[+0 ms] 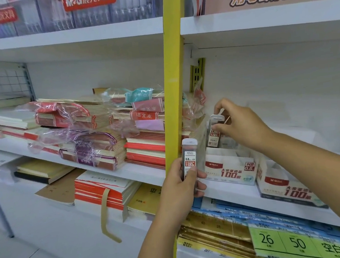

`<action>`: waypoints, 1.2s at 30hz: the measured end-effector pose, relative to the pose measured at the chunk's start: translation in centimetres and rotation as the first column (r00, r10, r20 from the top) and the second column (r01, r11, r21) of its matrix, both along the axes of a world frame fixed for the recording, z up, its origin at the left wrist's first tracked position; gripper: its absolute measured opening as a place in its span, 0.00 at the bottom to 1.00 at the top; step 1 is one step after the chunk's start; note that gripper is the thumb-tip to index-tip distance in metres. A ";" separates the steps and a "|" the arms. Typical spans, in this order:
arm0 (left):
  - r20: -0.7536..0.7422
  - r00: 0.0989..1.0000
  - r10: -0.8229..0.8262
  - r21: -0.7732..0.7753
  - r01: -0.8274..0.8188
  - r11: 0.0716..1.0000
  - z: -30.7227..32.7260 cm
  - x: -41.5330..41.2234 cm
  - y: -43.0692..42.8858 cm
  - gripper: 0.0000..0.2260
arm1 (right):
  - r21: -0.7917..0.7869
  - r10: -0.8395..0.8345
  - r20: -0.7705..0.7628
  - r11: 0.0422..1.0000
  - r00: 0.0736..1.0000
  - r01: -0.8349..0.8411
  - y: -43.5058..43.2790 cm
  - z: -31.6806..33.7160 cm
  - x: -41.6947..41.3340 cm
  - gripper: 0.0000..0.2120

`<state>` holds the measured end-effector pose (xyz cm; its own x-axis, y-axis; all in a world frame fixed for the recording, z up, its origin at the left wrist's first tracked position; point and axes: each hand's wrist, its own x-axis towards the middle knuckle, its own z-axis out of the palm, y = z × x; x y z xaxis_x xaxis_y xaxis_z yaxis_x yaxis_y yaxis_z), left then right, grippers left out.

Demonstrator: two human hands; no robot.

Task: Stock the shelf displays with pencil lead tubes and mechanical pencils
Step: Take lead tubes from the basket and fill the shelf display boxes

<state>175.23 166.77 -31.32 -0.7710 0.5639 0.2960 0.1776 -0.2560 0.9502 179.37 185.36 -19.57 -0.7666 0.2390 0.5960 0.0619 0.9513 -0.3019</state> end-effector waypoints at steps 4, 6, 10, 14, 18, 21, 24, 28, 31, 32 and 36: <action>0.026 1.000 -0.002 0.018 0.001 1.000 0.3 0.1 0.0 0.07 | 0.114 -0.112 0.094 0.988 0.989 0.101 0.3 -0.7 -0.8 0.07; 0.021 1.000 -0.009 0.022 0.008 1.000 0.4 0.2 0.0 0.07 | 0.119 -0.140 0.121 0.985 0.983 0.126 0.3 -0.8 -0.6 0.09; -0.008 1.000 -0.029 0.022 0.029 0.999 0.6 0.4 0.2 0.07 | 0.037 -0.065 -0.017 0.997 0.998 0.066 -0.9 -0.7 1.5 0.11; -0.056 0.997 -0.055 0.019 0.056 0.998 1.1 0.9 0.8 0.09 | -0.358 0.222 0.072 0.916 0.972 -0.183 -3.3 -1.0 4.6 0.11; -0.153 0.987 0.051 0.001 -0.051 0.999 1.1 1.6 2.0 0.07 | -0.411 0.249 -0.011 0.882 0.968 -0.232 -3.5 -0.9 5.6 0.07; -0.467 0.829 0.309 -0.030 -0.364 0.931 0.5 1.6 2.8 0.16 | -0.410 0.091 -0.263 0.890 0.960 -0.197 -1.6 0.7 6.2 0.05; -0.683 0.666 0.300 -0.062 -0.462 0.884 -0.1 1.5 3.4 0.19 | -0.184 -0.046 -0.319 0.983 0.947 -0.014 0.8 2.2 6.0 0.06; -0.767 0.588 0.257 -0.091 -0.495 0.864 -1.1 1.2 4.0 0.20 | 0.119 -0.068 -0.068 0.990 0.995 0.076 2.1 1.7 4.5 0.09; -0.788 0.575 0.221 -0.106 -0.480 0.871 -1.6 1.2 4.3 0.22 | 0.160 -0.071 0.066 0.985 0.995 0.059 2.2 1.1 3.7 0.07; -0.783 0.586 0.210 -0.117 -0.470 0.875 -1.8 1.1 4.4 0.22 | 0.107 -0.059 0.089 0.993 0.994 0.049 2.3 1.2 3.4 0.07; -0.760 0.623 0.183 -0.136 -0.428 0.894 -2.2 0.8 4.4 0.23 | 0.023 -0.082 0.154 0.997 0.985 0.079 2.8 1.7 2.0 0.07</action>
<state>176.00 171.18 -33.54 -0.5278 0.4844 0.6977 0.8423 0.1932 0.5031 181.40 188.18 -17.86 -0.8283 0.2949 0.4765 0.1834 0.9462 -0.2668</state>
